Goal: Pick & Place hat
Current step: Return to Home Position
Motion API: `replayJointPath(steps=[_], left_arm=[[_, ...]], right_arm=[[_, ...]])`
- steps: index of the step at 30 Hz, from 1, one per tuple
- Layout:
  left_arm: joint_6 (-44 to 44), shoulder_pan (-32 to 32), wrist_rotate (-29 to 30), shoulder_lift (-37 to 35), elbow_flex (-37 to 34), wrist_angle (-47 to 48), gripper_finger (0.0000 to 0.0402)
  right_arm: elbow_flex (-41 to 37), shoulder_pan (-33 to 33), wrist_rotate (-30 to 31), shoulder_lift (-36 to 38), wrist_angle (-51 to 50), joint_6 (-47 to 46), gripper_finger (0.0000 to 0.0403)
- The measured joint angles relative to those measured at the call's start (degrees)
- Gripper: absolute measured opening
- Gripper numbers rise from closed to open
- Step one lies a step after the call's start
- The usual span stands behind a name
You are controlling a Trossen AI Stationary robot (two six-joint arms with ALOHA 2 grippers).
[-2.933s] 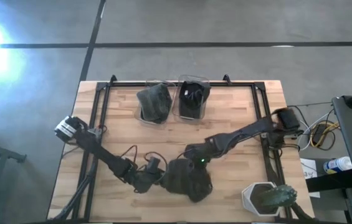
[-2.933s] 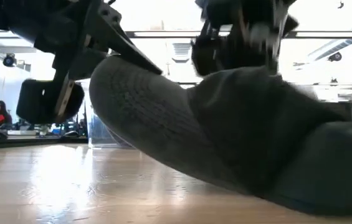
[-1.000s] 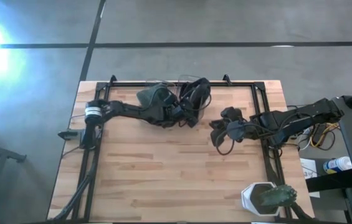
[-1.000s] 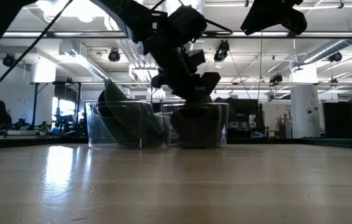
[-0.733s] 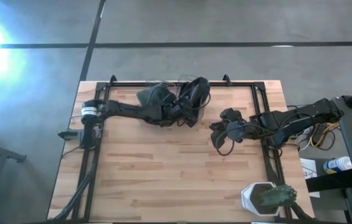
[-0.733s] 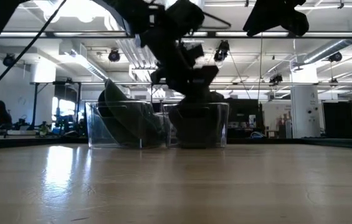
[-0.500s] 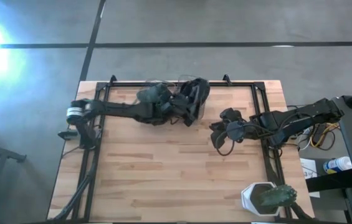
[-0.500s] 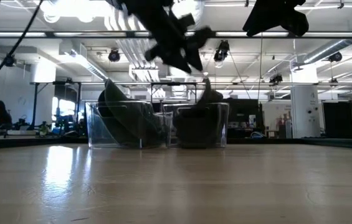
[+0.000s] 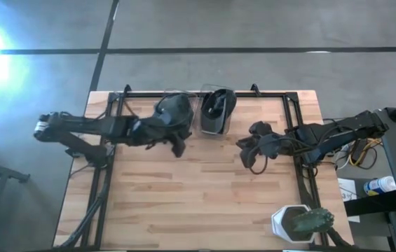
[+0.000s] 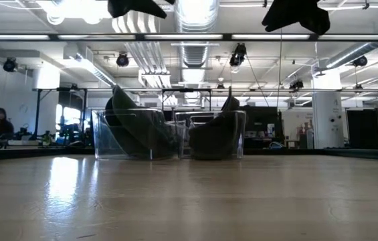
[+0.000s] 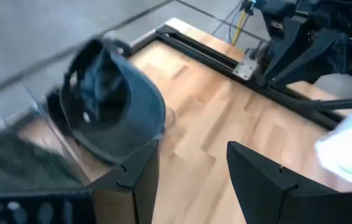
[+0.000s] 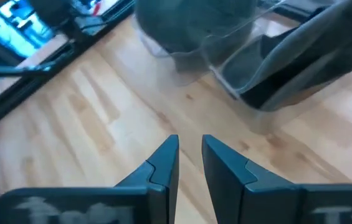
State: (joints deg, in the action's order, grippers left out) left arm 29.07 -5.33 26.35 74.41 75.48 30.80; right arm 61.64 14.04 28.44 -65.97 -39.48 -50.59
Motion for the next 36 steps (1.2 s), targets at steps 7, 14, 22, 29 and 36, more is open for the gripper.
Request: replayJointPath(steps=[7, 14, 22, 29, 36], left_arm=[[11.5, -4.1, -4.3, -10.7, -17.3, -5.8, 0.0181], [16.8, -6.1, -19.1, -21.5, -45.1, -48.4, 0.0181], [22.0, -6.3, -20.3, -29.0, -70.7, -88.4, 0.0181], [12.0, -6.1, -19.5, -34.1, -73.9, -86.0, 0.0181], [8.0, -5.1, -18.6, -37.3, -75.0, -82.1, 0.0181]], right_arm=[[-2.1, -0.8, -11.7, 1.3, 0.6, 6.7, 0.0068], [-16.8, -4.7, -20.2, 11.6, 15.6, 5.5, 0.0068], [-35.6, -5.8, -24.5, 31.9, 33.6, 6.2, 0.0068], [-43.4, -5.8, -25.9, 45.5, 33.7, 11.3, 0.0068], [-45.7, -5.8, -24.3, 58.7, 23.3, 16.1, 0.0068]])
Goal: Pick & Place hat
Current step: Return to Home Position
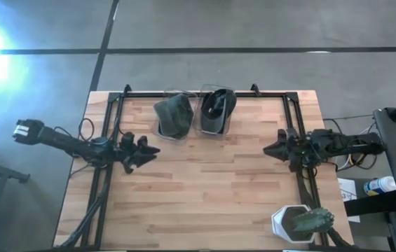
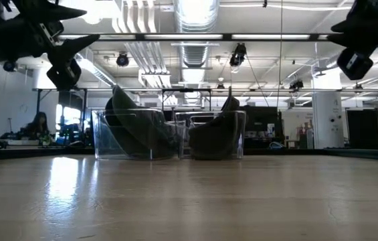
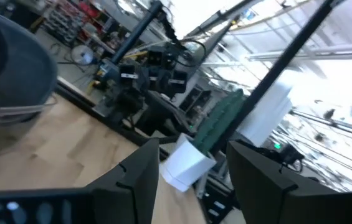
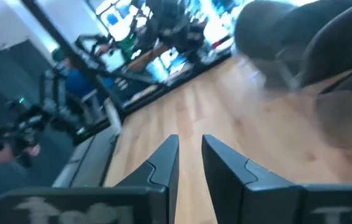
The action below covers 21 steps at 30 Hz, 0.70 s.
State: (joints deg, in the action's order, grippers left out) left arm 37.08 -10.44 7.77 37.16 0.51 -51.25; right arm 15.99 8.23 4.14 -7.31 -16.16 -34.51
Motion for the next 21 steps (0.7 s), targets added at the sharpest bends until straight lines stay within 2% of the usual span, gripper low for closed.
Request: replayJointPath(steps=[3, 5, 15, 21], left_arm=[[0.0, 0.2, 1.4, -0.4, 0.0, 0.9, 0.0181], [0.3, 0.2, 1.6, -0.4, 0.0, 0.9, 0.0181], [0.5, 0.2, 1.6, 0.0, 0.0, 3.7, 0.0181], [0.6, 0.3, 1.6, -9.3, 0.0, 14.2, 0.0181]], right_arm=[[0.4, 0.0, 4.6, 5.9, -5.0, 1.5, 0.0068], [0.8, -0.1, 7.3, 7.3, -6.6, 2.0, 0.0068], [1.6, 0.0, 9.4, 2.7, -7.4, 2.0, 0.0068], [1.5, 0.0, 9.4, 0.4, -7.5, 2.0, 0.0068]])
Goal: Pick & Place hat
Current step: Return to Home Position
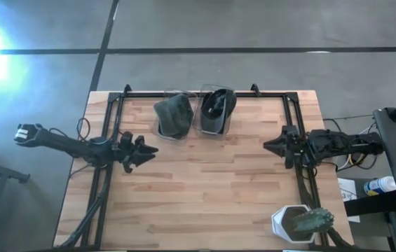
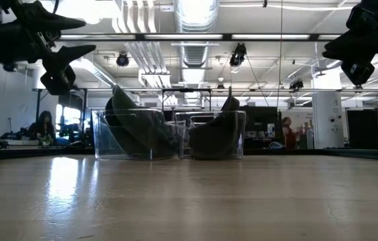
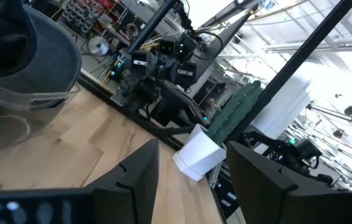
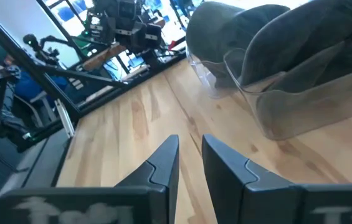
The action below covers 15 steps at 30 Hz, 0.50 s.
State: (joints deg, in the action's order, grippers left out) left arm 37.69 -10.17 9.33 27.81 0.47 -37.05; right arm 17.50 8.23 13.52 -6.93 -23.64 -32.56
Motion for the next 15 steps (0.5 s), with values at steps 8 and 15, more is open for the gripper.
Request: replayJointPath(steps=[8, 15], left_arm=[[0.3, 3.9, -0.2, -8.2, 0.0, 6.1, 0.0181], [-14.9, 6.9, -2.2, -17.4, 0.0, 15.8, 0.0181]], right_arm=[[0.0, 0.0, 0.0, -1.2, 0.0, 0.0, 0.0068], [0.0, 0.0, 0.0, -1.1, 0.1, 0.0, 0.0068]])
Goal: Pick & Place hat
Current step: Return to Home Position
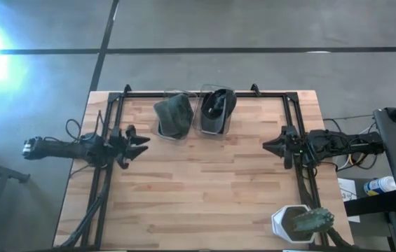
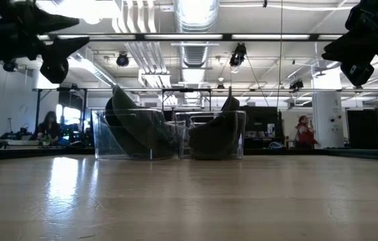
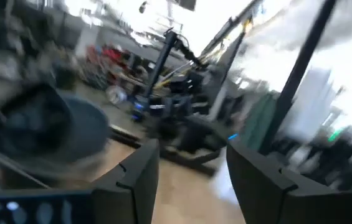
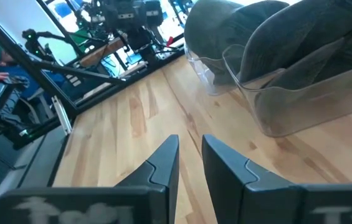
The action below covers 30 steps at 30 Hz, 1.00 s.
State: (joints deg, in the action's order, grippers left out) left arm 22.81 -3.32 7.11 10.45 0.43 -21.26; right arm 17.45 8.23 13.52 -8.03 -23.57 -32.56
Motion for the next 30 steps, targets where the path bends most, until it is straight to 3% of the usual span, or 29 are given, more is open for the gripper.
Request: replayJointPath(steps=[4, 7, 14, 30], left_arm=[[-16.9, 0.0, -0.1, -6.1, 0.0, 6.1, 0.0181], [-22.6, 0.0, -0.1, -9.4, 0.0, 10.2, 0.0181], [-20.8, 0.1, -3.3, -10.4, -0.1, 19.8, 0.0181], [-17.9, 0.1, -4.2, -10.3, -0.1, 19.8, 0.0181]], right_arm=[[0.0, 0.0, 0.0, 0.0, 0.0, 0.0, 0.0068], [0.0, 0.0, 0.0, 0.0, 0.0, 0.0, 0.0068], [0.0, 0.0, 0.0, 0.0, -0.1, 0.0, 0.0068], [0.0, 0.0, 0.0, 0.1, -0.2, 0.0, 0.0068]])
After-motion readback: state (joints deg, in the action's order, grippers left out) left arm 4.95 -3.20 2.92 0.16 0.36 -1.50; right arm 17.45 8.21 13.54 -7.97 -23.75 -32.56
